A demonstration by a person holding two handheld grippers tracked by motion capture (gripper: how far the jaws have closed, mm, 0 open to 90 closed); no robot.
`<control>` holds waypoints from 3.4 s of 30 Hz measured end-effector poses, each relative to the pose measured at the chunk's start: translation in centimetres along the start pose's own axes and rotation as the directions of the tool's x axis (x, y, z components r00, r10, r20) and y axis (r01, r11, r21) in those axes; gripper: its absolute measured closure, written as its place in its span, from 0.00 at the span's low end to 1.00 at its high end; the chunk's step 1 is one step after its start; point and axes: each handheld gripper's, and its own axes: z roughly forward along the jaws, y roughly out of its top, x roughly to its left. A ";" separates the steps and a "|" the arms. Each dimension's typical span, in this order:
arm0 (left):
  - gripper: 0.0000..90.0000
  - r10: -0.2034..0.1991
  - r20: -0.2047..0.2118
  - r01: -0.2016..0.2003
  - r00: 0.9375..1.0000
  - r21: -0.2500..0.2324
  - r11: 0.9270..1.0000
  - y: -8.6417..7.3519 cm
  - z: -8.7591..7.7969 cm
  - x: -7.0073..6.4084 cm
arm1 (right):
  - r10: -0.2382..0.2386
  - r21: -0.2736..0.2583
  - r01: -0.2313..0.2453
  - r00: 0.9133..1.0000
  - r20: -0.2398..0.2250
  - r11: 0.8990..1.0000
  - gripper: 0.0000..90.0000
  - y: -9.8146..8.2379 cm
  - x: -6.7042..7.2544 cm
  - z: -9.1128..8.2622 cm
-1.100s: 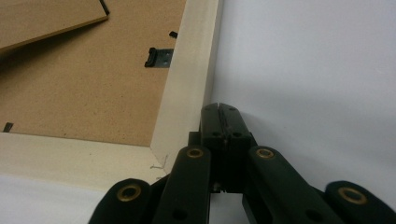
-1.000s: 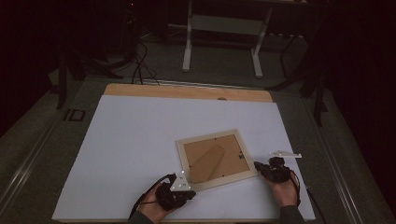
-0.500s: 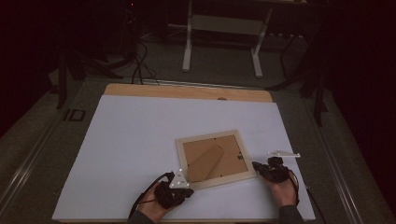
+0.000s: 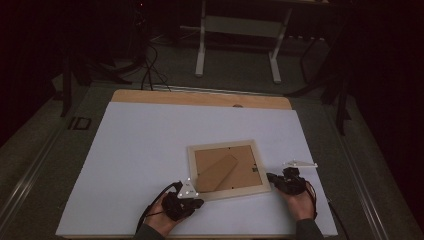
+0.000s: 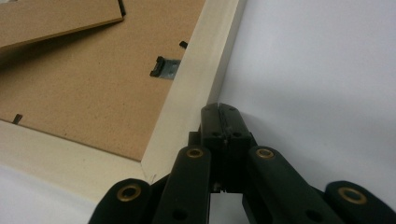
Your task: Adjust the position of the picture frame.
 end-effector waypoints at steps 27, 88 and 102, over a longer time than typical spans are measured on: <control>1.00 0.019 -0.065 -0.019 0.998 0.005 1.000 0.0 0.5 -0.1 | 0.015 -0.021 -0.015 1.000 -0.004 1.000 1.00 1.0 0.8 1.6; 1.00 0.051 -0.214 -0.053 0.976 -0.002 0.999 1.3 2.1 -0.7 | 0.014 -0.051 -0.016 0.999 -0.040 0.999 1.00 2.0 5.4 4.3; 1.00 0.092 -0.203 -0.092 0.975 0.008 0.996 3.2 4.1 -2.2 | -0.005 -0.044 0.003 0.999 -0.048 0.999 1.00 2.1 5.9 4.5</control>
